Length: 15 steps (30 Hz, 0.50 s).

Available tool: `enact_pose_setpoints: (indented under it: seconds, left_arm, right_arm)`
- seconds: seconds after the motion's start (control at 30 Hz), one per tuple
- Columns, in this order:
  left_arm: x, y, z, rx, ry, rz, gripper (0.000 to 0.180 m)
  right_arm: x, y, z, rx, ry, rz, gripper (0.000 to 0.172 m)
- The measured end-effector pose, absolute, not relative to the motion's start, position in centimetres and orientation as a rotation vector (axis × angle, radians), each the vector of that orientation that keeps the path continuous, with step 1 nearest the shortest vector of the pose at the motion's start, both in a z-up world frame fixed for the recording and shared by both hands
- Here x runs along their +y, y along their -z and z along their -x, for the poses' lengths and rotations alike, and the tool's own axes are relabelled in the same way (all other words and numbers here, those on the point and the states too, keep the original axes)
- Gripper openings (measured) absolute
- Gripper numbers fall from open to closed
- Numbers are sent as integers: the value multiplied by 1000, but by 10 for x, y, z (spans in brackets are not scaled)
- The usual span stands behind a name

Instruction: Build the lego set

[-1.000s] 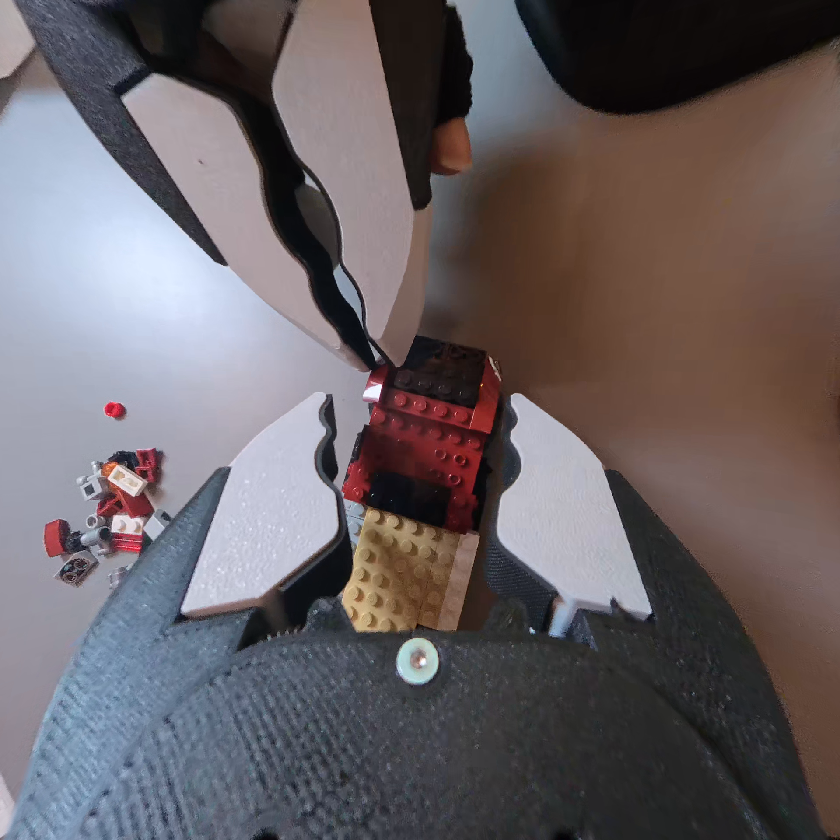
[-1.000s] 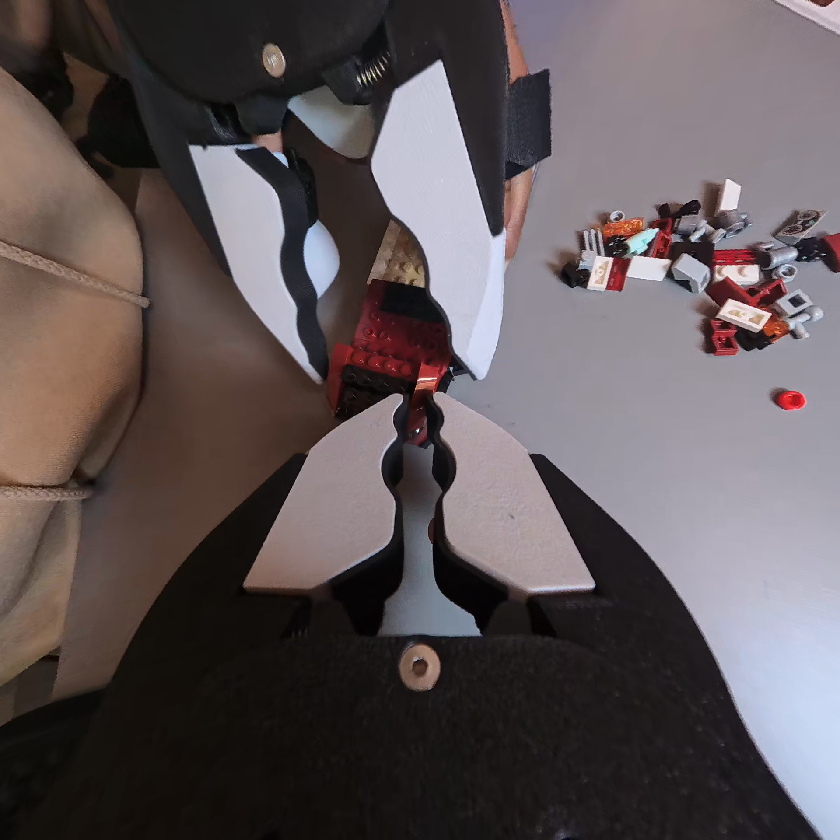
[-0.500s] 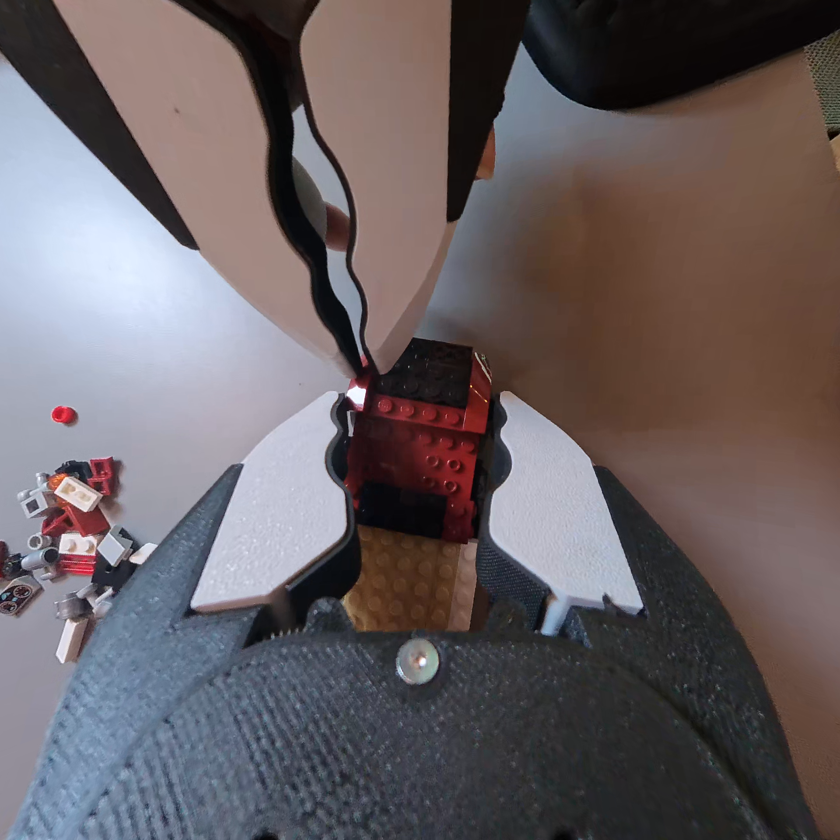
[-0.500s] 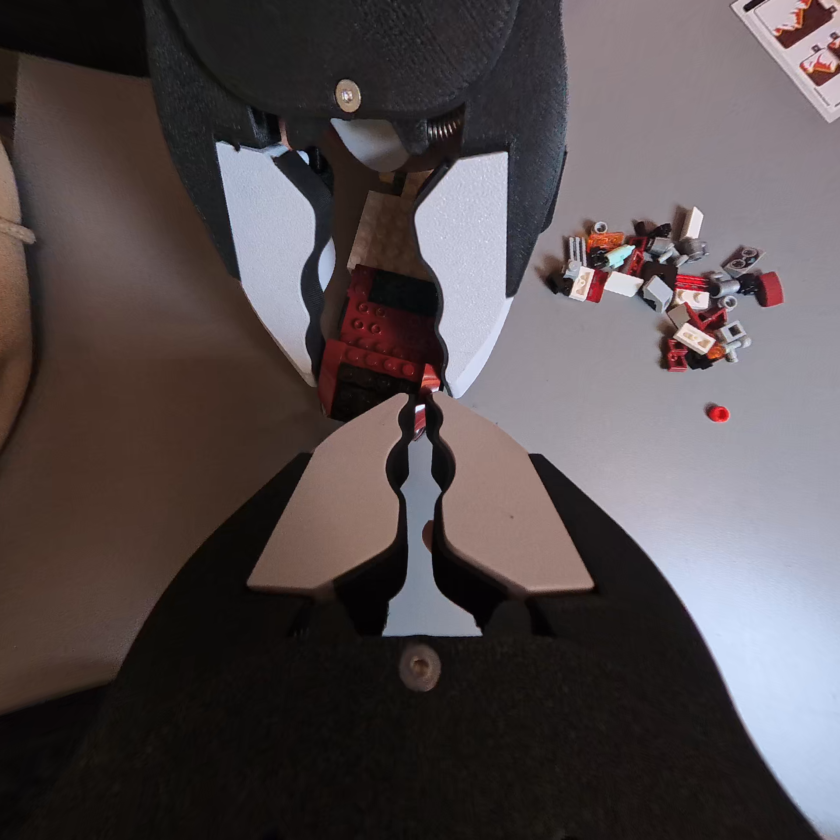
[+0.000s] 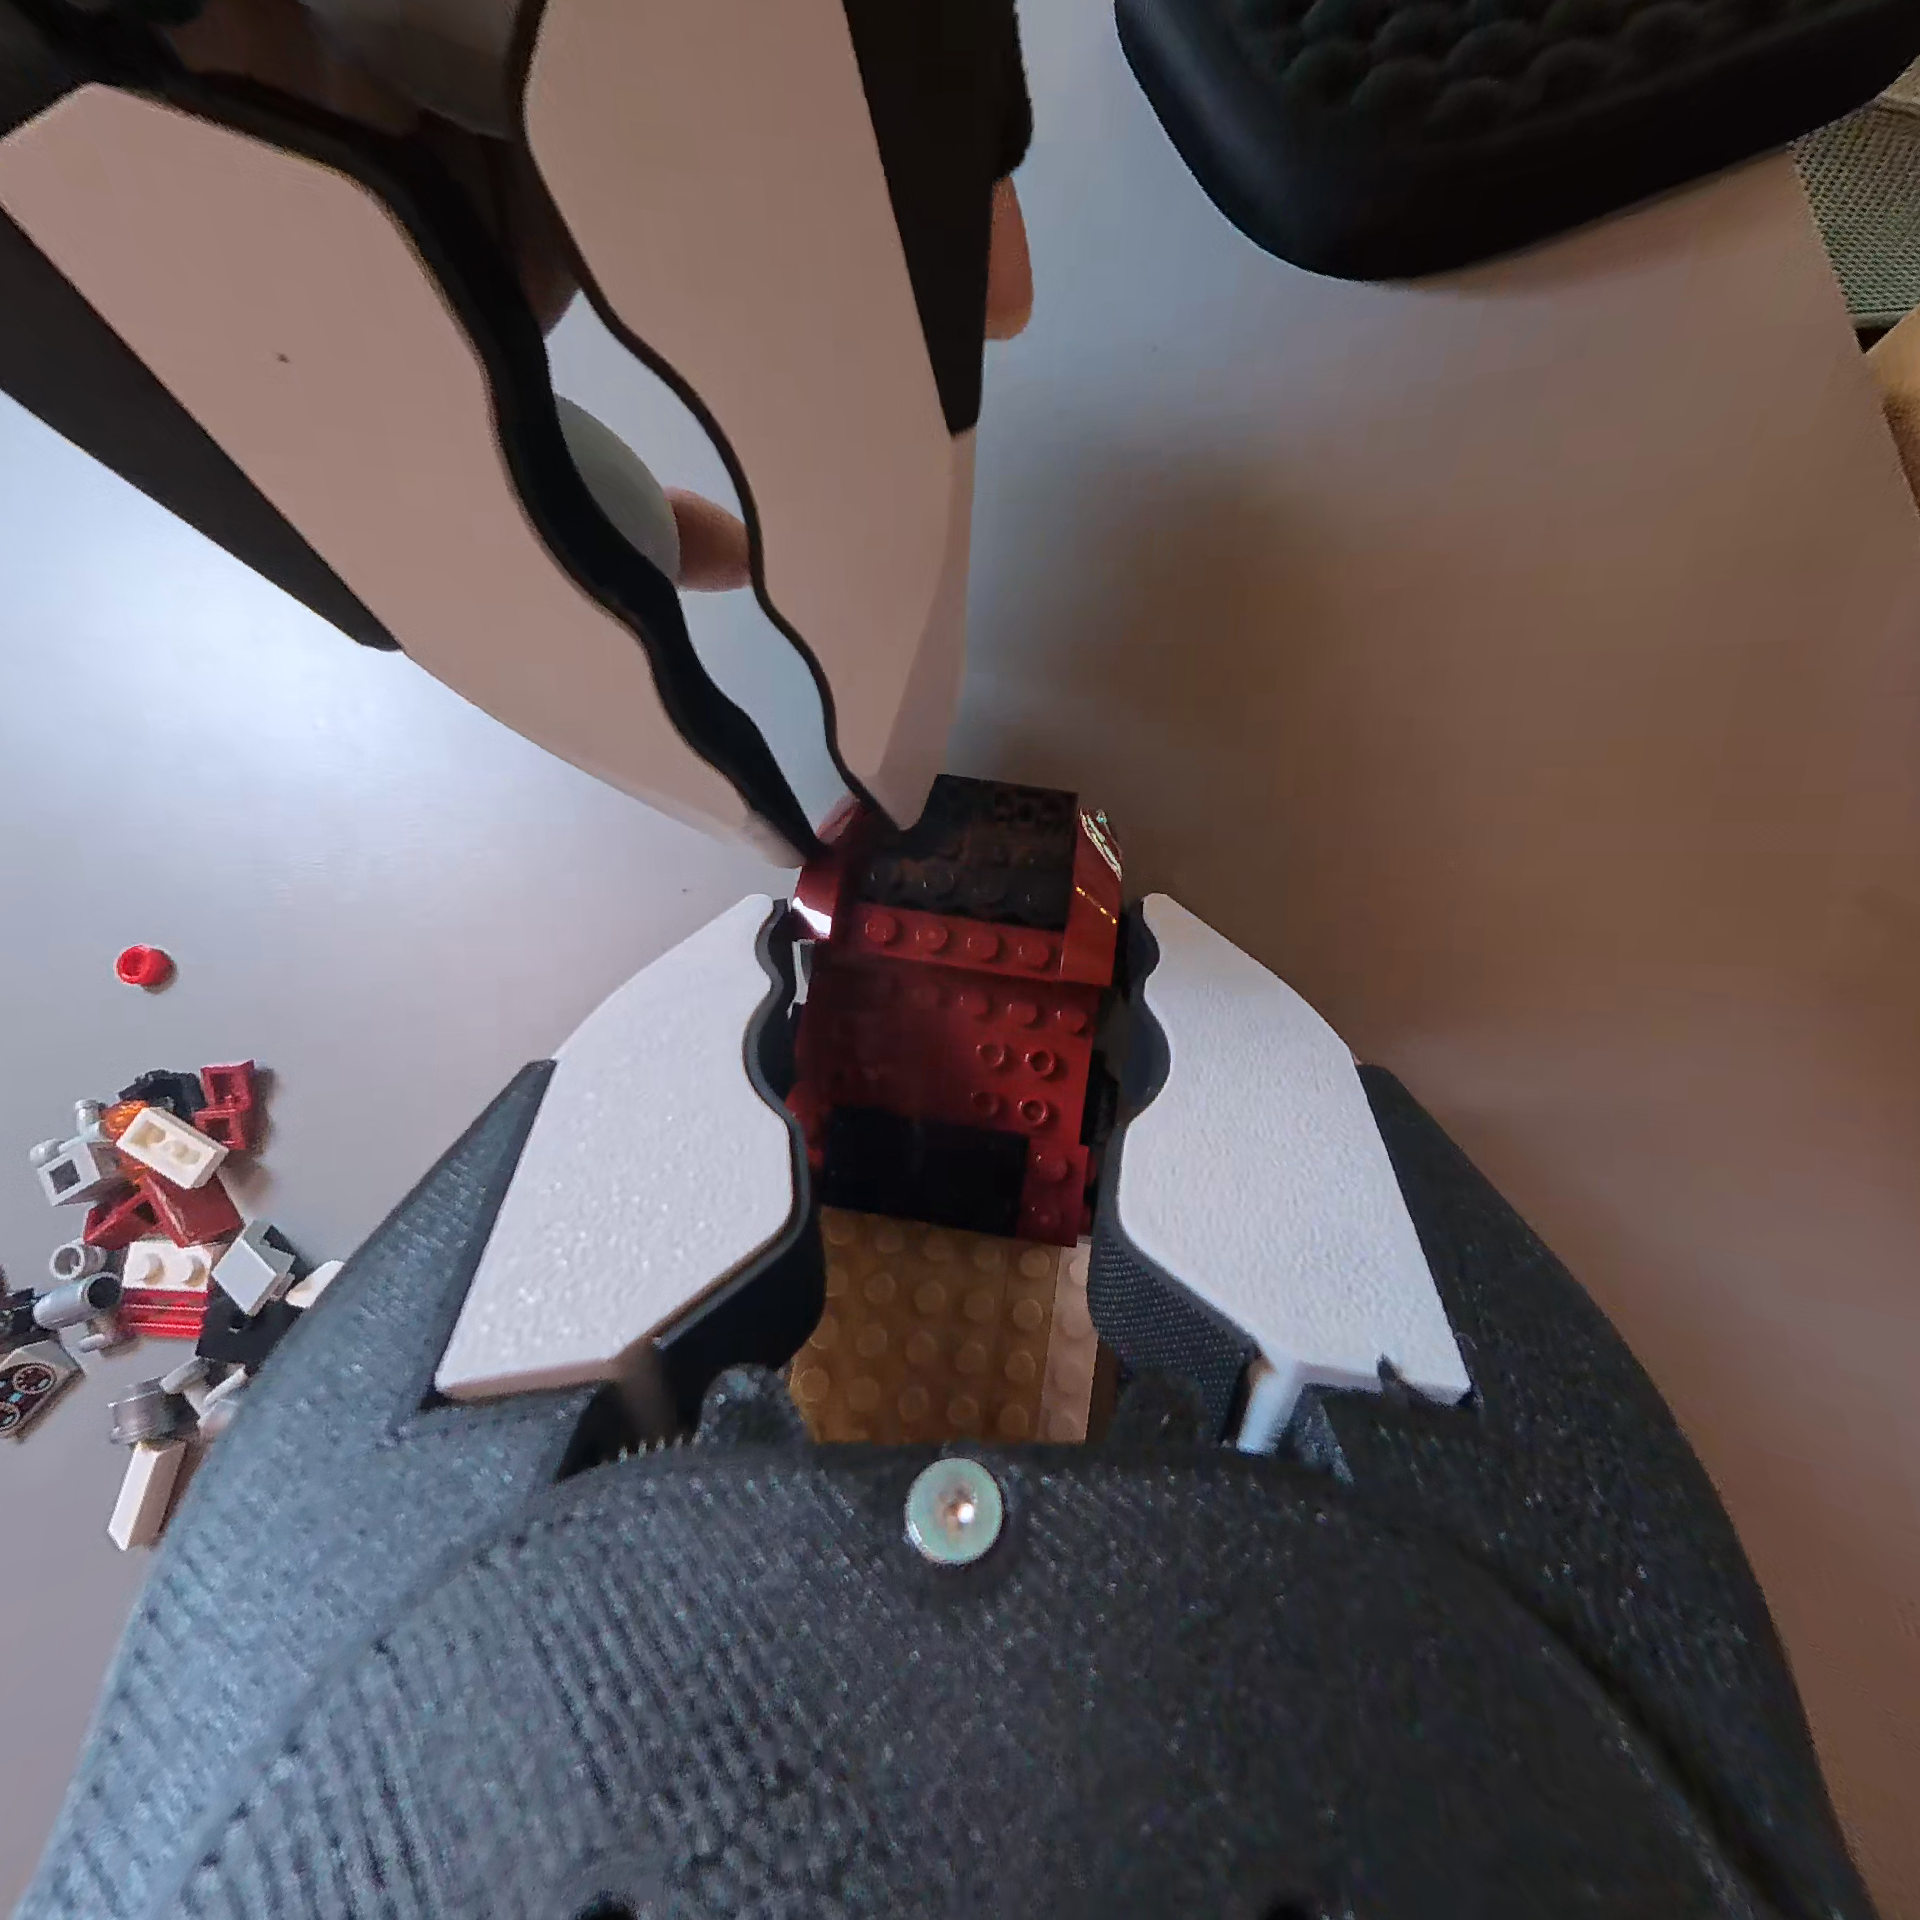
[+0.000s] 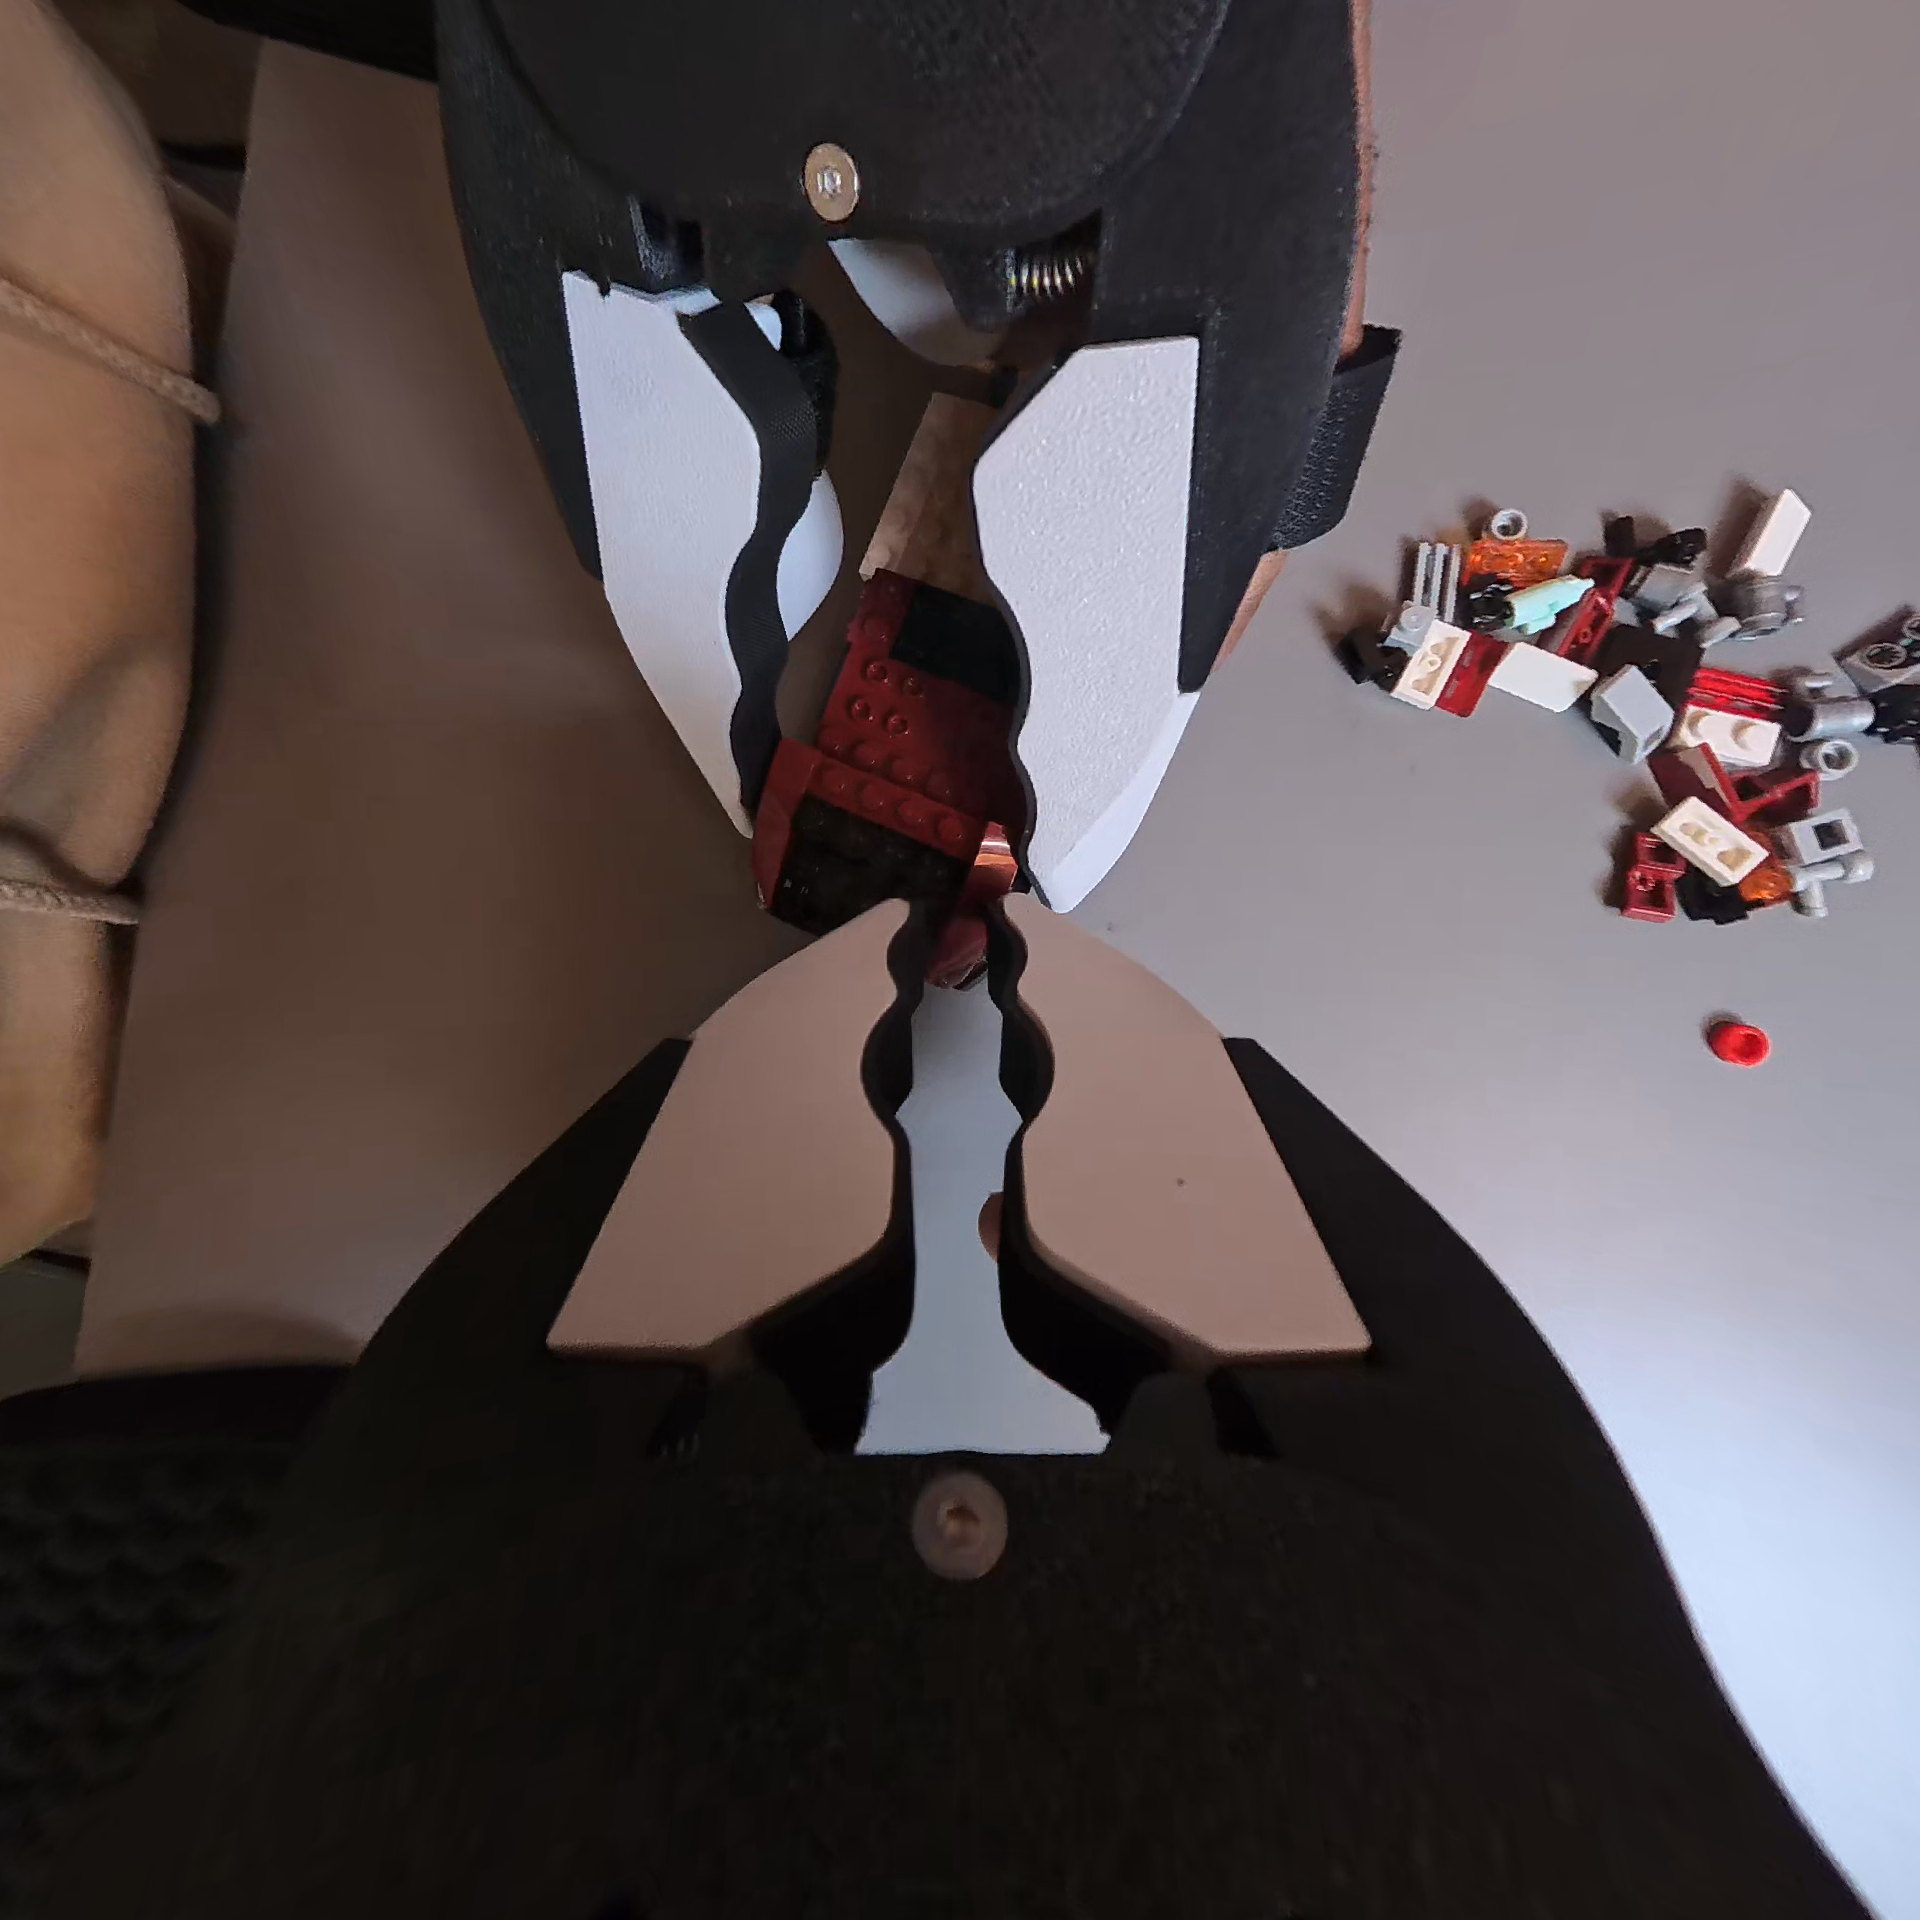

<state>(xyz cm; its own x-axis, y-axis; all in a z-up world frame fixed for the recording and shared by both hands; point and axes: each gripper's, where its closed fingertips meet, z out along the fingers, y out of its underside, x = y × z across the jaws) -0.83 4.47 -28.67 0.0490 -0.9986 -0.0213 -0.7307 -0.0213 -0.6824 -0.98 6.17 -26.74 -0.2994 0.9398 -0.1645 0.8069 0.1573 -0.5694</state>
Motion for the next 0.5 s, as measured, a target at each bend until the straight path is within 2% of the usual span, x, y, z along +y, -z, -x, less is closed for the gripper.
enact_pose_setpoints:
  seconds: [0.13, 0.33, 0.5]
  left_arm:
    - [44, 286, 8, 1737, 657, 1800, 61]
    - [43, 286, 8, 1748, 651, 1789, 59]
    - [43, 286, 8, 1748, 647, 1788, 60]
  right_arm:
    - [59, 264, 8, -2116, -1052, 1779, 8]
    - [64, 265, 10, -1948, -1305, 1923, 11]
    - [62, 266, 11, -1948, -1346, 1953, 9]
